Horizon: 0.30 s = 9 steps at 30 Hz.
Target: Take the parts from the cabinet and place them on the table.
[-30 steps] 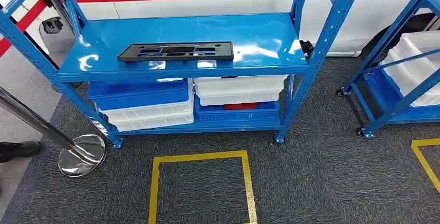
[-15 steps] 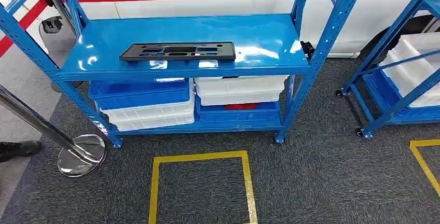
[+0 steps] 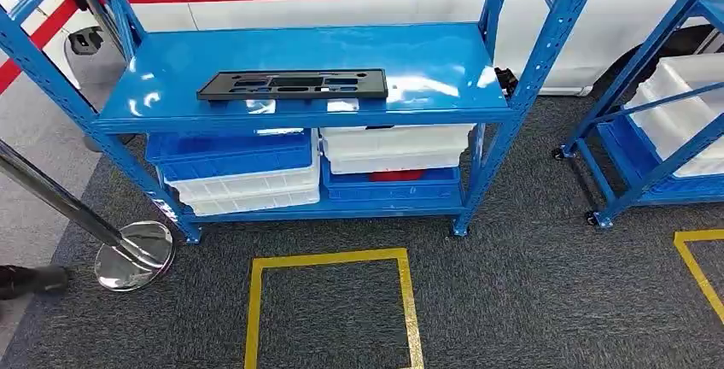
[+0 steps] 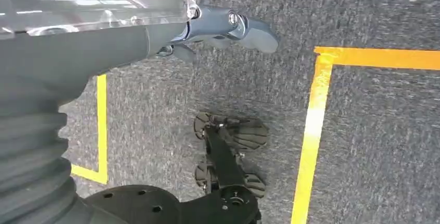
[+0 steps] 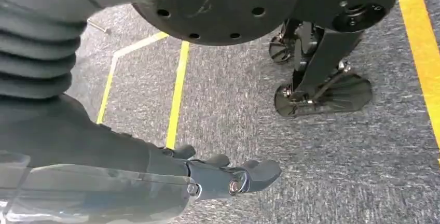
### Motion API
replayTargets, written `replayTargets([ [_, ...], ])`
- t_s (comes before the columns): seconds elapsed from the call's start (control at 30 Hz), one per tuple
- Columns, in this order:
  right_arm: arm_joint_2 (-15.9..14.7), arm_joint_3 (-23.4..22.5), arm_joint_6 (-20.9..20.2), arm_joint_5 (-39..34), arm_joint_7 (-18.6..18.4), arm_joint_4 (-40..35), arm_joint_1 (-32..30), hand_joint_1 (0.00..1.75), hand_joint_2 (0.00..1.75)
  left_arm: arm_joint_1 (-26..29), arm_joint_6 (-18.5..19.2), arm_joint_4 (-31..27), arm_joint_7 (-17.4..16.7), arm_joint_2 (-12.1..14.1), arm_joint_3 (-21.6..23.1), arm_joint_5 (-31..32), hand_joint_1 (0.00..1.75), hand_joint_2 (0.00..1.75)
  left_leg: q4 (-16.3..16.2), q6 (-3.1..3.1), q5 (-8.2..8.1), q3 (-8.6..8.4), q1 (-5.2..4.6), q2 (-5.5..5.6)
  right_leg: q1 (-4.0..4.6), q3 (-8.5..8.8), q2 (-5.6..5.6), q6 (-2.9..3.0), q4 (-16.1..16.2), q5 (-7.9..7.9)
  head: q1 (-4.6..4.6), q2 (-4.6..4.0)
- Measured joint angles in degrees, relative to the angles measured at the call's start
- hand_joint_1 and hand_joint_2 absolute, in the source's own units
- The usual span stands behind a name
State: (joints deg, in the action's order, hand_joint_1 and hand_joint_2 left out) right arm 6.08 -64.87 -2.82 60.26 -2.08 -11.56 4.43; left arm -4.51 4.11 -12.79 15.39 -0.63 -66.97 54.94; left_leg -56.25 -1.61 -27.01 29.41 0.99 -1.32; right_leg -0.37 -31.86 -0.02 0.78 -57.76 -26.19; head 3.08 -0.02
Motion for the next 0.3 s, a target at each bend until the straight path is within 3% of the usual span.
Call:
replayTargets([
  [0.3,-0.8,10.3,0.4,-10.0,0.1,-1.4,-2.0,0.0,0.0,2.0,-0.7,-1.2,-2.5,0.0,9.8,-9.2,0.0,0.0,0.0,0.03,-0.02,0.01,0.0,0.0,0.0,0.01,0.0,0.0,0.0,0.0,0.0,0.0],
])
